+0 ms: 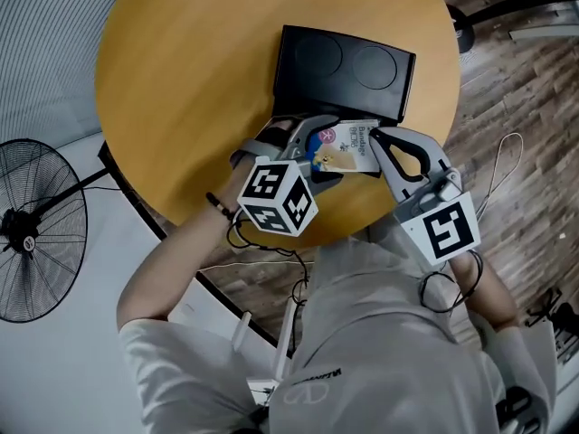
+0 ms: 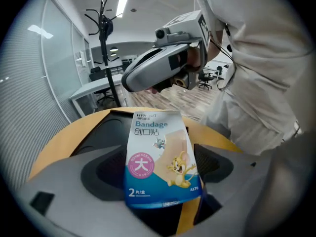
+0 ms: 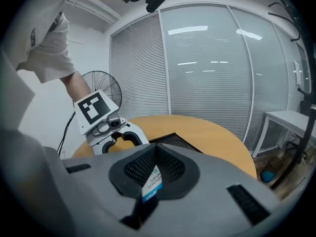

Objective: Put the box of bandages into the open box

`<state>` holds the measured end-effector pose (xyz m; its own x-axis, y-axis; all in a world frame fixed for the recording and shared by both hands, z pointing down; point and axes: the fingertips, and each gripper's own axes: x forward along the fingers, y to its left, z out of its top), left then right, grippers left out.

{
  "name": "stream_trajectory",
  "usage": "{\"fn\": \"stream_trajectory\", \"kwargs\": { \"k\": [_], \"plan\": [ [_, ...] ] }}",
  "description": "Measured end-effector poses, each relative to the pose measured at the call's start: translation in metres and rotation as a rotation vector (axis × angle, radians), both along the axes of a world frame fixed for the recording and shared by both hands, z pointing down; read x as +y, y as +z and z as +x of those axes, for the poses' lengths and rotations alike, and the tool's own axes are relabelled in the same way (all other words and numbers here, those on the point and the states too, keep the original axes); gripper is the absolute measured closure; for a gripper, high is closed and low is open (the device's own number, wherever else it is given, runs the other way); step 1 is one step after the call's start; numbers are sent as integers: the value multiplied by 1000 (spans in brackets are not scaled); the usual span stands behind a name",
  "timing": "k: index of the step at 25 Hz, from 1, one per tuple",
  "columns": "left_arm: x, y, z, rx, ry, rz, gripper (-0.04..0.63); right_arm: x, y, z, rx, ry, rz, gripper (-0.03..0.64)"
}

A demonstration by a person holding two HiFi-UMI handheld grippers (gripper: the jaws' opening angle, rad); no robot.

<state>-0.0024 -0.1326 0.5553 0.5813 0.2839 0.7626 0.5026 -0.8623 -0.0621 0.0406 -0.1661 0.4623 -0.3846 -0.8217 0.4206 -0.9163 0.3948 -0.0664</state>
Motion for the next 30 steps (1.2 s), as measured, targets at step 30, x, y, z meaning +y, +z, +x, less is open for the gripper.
{"fn": "stream_trajectory", "kwargs": {
  "k": [30],
  "plan": [
    [-5, 53, -5, -275, 329, 61, 160, 11, 31, -6, -71, 23, -45, 601]
  ]
}}
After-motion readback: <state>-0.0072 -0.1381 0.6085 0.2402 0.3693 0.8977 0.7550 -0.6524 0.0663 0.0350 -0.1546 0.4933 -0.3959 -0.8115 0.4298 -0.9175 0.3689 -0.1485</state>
